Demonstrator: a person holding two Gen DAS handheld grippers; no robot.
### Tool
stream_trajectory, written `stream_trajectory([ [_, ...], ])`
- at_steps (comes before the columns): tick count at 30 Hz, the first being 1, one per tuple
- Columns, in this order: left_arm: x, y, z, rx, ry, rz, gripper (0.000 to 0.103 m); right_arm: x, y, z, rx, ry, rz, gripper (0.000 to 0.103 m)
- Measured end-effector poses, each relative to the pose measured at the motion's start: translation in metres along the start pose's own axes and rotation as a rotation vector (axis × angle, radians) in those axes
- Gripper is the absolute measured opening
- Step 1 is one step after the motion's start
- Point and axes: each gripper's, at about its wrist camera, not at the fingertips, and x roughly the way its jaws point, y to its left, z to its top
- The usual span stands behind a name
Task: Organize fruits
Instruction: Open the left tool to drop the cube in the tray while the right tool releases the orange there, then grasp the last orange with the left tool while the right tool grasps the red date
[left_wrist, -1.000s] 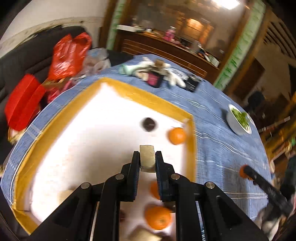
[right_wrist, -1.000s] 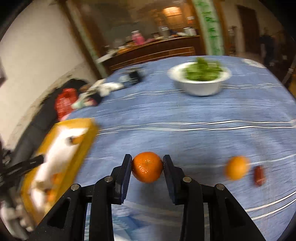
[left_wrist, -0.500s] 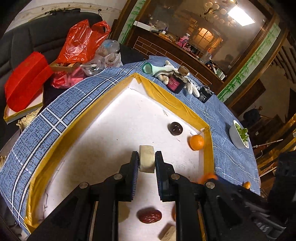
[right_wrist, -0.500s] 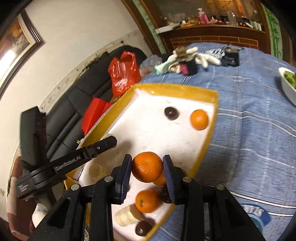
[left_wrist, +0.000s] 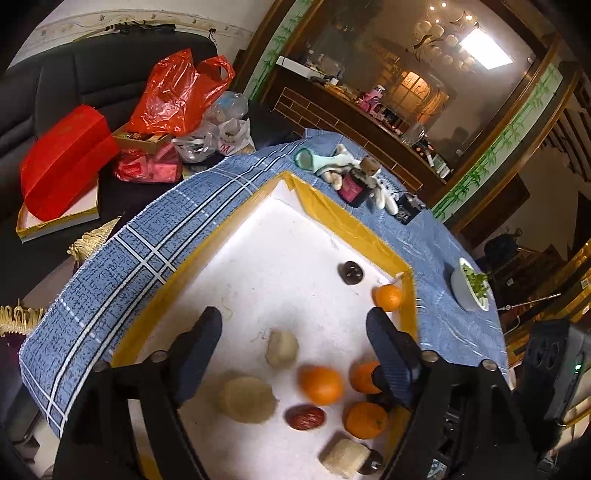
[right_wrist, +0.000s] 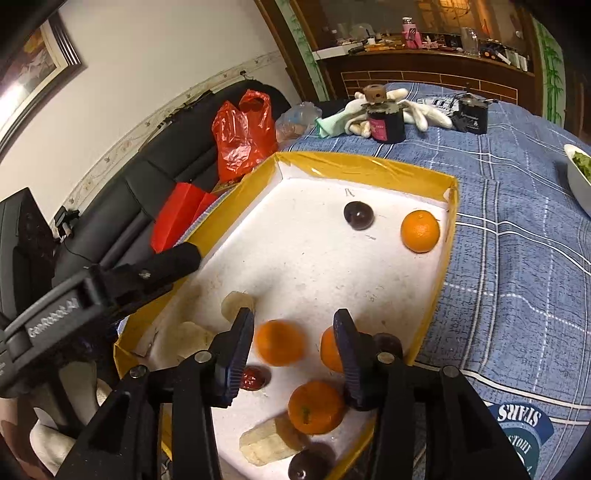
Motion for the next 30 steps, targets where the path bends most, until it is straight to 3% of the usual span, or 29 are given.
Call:
stream_trajectory([
  [5, -0.009, -0.023, -0.008, 0.035, 0.009, -0.032, 0.088, -0.024, -0.006, -0.011, 0.019, -0.039, -0.007, 0.050],
  [10, -0.003, -0.062, -0.027, 0.131, 0.084, -0.084, 0.088, -0.057, -0.019, -0.029, 0.039, -0.088, -0.036, 0.050],
  [16, -0.002, -0.102, -0.048, 0.227, 0.124, -0.114, 0.088, -0.102, -0.066, -0.060, 0.107, -0.124, -0.089, 0.054],
  [21, -0.001, -0.126, -0.062, 0.283, 0.129, -0.131, 0.088, -0.150, -0.135, -0.097, 0.160, -0.140, -0.269, 0.053],
  [27, 0.020, -0.163, -0.087, 0.367, 0.179, -0.142, 0.088, -0.203, -0.235, -0.118, 0.355, -0.205, -0.468, 0.053],
  [30, 0.031, -0.185, -0.099, 0.413, 0.215, -0.152, 0.086, -0.207, -0.267, -0.112, 0.417, -0.216, -0.487, 0.053],
])
